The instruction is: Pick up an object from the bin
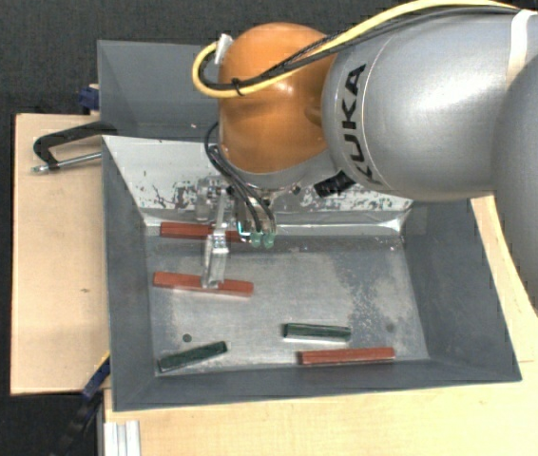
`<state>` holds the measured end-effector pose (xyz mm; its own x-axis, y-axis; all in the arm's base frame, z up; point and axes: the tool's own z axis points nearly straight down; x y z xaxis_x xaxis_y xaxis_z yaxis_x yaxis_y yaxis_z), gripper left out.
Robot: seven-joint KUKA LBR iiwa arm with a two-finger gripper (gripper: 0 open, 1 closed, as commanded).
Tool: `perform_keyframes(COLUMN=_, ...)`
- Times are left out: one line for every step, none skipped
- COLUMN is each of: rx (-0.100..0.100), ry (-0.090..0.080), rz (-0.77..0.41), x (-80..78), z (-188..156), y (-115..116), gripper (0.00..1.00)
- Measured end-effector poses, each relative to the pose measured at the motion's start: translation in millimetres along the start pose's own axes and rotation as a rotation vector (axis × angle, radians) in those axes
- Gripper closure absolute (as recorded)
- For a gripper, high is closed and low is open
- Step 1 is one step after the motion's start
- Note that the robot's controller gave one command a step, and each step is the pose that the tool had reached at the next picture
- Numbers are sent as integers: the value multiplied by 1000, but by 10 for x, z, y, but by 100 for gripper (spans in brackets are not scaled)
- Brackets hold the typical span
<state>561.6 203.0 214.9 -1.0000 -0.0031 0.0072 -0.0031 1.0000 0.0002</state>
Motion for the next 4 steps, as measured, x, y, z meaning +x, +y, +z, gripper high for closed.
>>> perform_keyframes(rx=-2, ry=-8, rz=2, x=-19, z=-42, y=-9, gripper=0)
perform_keyframes(rx=-4, ry=-14, rz=6, x=-150, z=466, y=-33, gripper=0)
perform_keyframes(rx=-1, ry=-10, rz=-121, x=259, z=1170, y=95, gripper=0)
perform_keyframes(rx=-7, ry=-18, rz=184, x=254, z=1409, y=-165, gripper=100)
